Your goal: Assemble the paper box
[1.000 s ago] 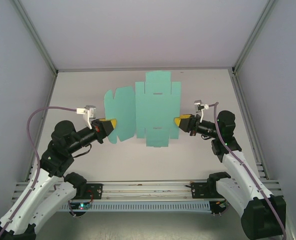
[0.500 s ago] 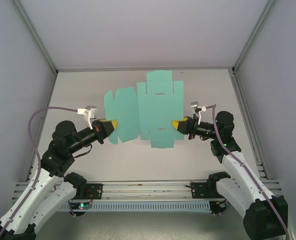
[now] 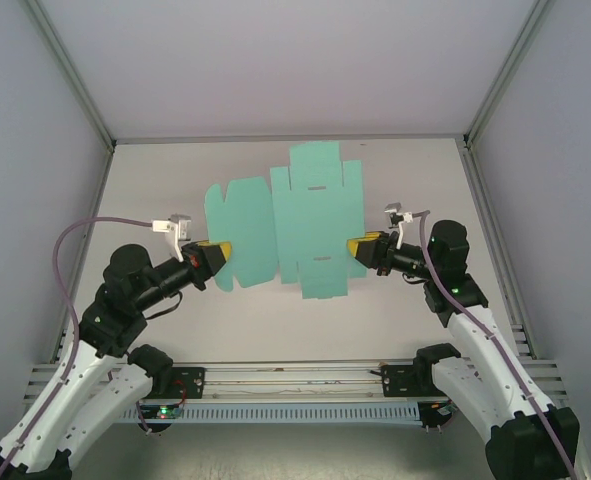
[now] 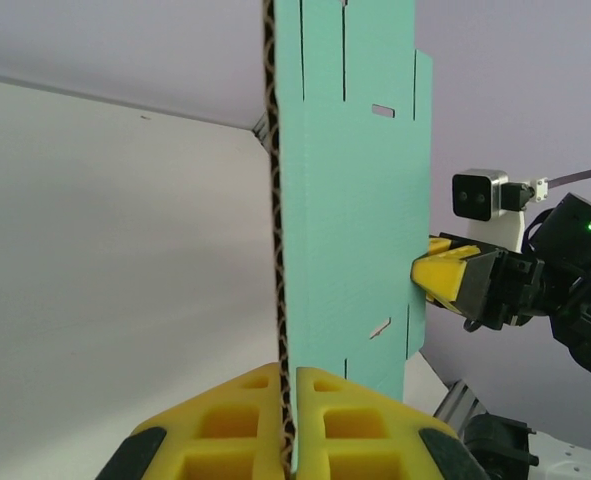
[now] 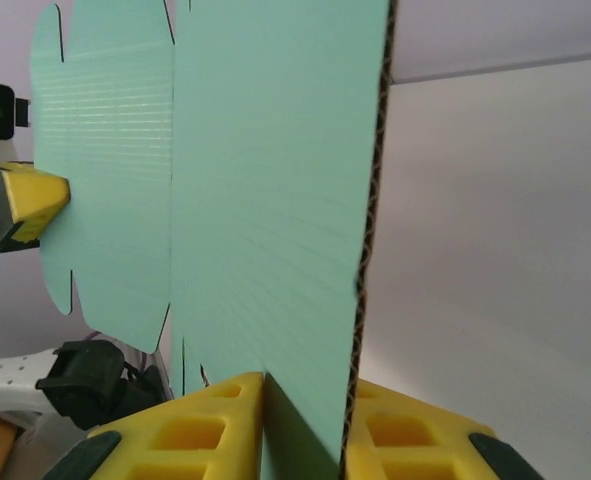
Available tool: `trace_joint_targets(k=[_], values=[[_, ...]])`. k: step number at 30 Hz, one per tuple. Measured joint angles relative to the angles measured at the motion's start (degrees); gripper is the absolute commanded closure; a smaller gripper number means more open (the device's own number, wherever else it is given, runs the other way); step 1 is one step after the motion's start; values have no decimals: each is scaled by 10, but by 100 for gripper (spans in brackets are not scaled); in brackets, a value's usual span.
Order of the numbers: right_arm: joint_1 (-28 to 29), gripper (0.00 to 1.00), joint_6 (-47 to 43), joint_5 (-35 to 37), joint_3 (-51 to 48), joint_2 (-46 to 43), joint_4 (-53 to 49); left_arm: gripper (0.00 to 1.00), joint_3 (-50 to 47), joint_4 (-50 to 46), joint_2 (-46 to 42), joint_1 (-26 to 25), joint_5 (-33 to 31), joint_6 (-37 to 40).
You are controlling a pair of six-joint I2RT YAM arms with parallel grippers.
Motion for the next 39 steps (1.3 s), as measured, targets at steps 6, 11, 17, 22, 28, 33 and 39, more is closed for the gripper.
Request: trace_joint_targets(k=[6,11,17,22,28,33,39], values=[[-4,92,8,-8,2,1,14,100,0,-13,-5,0,-15,5],[-4,91,16,-28,3,4,31,100,0,-13,-1,0,-20,5],[20,100,7,-11,6,20,35,100,0,-13,13,0,-28,5],[119,100,-89,227,75,22,-110,100,0,-21,29,0,-54,4],[265,100,-181,567,137,118,-203,99,-25,-16,42,0,-62,-8],[335,100,-210,745,199,259,-233,87,-71,13,61,0,-64,-26],[333,100,-280,829,215,292,-214,31,-113,-16,83,-3,-111,-49]])
